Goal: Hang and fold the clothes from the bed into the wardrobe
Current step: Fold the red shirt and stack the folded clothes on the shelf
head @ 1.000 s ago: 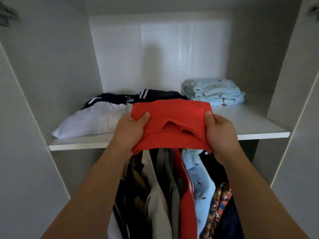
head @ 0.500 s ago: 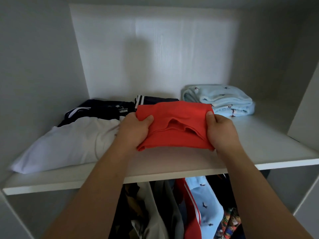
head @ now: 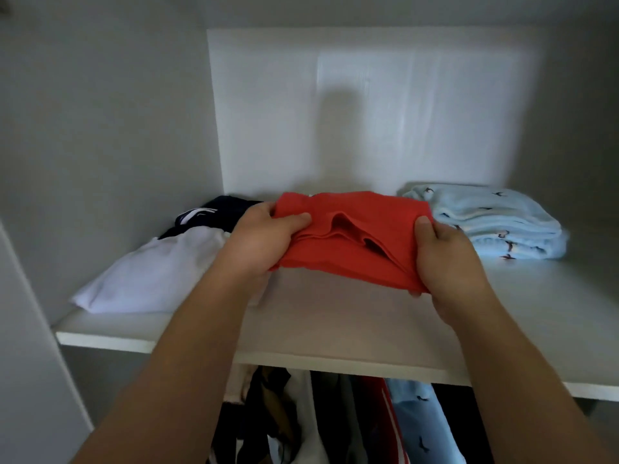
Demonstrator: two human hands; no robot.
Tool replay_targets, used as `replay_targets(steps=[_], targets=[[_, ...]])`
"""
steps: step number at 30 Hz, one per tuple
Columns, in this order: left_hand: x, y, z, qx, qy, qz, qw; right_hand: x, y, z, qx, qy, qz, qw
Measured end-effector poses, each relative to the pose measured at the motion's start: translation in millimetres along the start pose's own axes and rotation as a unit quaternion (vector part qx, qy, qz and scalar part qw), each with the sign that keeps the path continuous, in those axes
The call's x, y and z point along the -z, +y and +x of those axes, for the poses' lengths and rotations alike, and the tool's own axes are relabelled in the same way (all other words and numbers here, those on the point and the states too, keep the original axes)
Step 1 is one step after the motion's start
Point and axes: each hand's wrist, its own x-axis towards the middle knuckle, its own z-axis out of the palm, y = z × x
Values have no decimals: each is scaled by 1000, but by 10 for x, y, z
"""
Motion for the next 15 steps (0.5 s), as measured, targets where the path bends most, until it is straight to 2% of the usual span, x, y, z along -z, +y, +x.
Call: replay_targets(steps=[3,6,9,15], targets=[[366,151,13,6,40,-51,998,-227,-234,-54,7,-47,63,997],[757,263,53,-4,113,-11,994,-573,-512,-73,30,-101,76,992],[1156,330,111,-13,150,131,980,-966,-796,-119,66,-145,69,985],[1667,263,182,-67,153,391,905,-1503,-1073,-289,76,-185,32,979]])
